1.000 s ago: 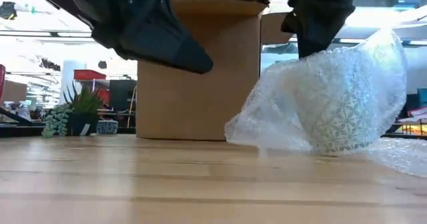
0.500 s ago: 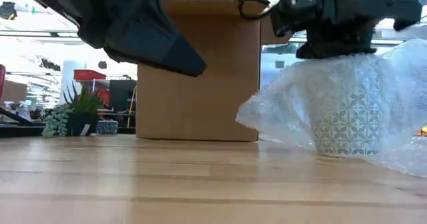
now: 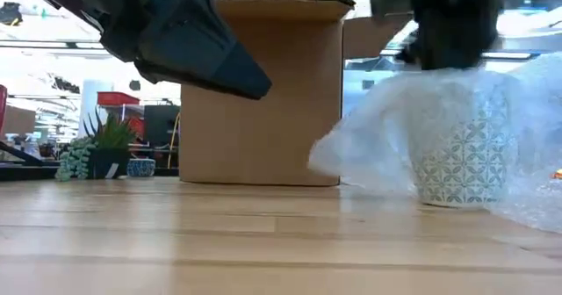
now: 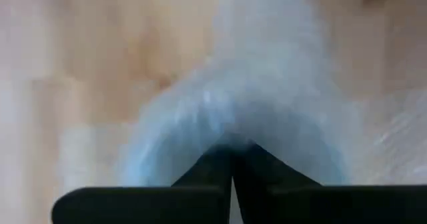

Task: Wrap mug
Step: Put the wrapped white mug into the box

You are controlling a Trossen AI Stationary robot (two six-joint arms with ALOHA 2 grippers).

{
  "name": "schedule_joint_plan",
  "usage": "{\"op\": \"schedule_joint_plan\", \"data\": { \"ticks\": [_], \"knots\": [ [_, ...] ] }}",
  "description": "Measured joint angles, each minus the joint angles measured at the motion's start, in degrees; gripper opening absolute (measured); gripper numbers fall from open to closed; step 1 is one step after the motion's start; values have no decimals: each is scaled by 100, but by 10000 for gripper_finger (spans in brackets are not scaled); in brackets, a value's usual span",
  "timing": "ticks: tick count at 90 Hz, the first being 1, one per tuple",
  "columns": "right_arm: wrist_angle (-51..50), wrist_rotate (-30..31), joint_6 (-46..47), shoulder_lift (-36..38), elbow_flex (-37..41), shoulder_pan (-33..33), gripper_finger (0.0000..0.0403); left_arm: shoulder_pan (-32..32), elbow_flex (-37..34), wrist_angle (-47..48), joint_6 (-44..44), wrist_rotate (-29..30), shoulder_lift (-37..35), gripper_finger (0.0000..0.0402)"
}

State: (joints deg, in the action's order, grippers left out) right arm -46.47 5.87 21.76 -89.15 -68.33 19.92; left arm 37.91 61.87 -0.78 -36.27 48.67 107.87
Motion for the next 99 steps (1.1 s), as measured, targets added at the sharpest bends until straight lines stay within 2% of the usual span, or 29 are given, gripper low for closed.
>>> {"op": "schedule_joint_plan", "data": {
  "ticks": [14,27,34,41,54,63,68,74,83,91,95,99],
  "knots": [
    [-46,2,59,664,12,38,9,0,0,-2,0,-52,0,55],
    [-526,208,323,1013,-7,62,52,1,0,-2,0,-66,0,55],
    [-928,468,373,981,13,6,87,0,0,0,0,-66,0,55],
    [-887,568,374,886,159,-80,129,2,0,-2,-15,-67,0,56],
    [-521,260,372,425,581,-297,201,4,0,-26,-42,-91,0,56],
    [-367,174,368,59,765,-392,223,76,129,-120,104,-88,2,56],
    [-353,122,350,-144,753,-407,219,157,324,-218,377,-91,2,56],
    [-329,120,350,-329,747,-383,196,256,628,-238,764,-90,2,56],
    [-304,134,387,-431,749,-308,124,413,1128,-121,1388,-30,2,56],
    [-294,138,462,-351,755,-191,42,567,1663,136,1909,328,2,56],
    [-294,97,545,-238,759,-97,22,641,1963,394,1934,622,2,56],
    [-415,72,711,-96,732,29,21,685,2279,771,1713,901,-5,56]
  ]
}}
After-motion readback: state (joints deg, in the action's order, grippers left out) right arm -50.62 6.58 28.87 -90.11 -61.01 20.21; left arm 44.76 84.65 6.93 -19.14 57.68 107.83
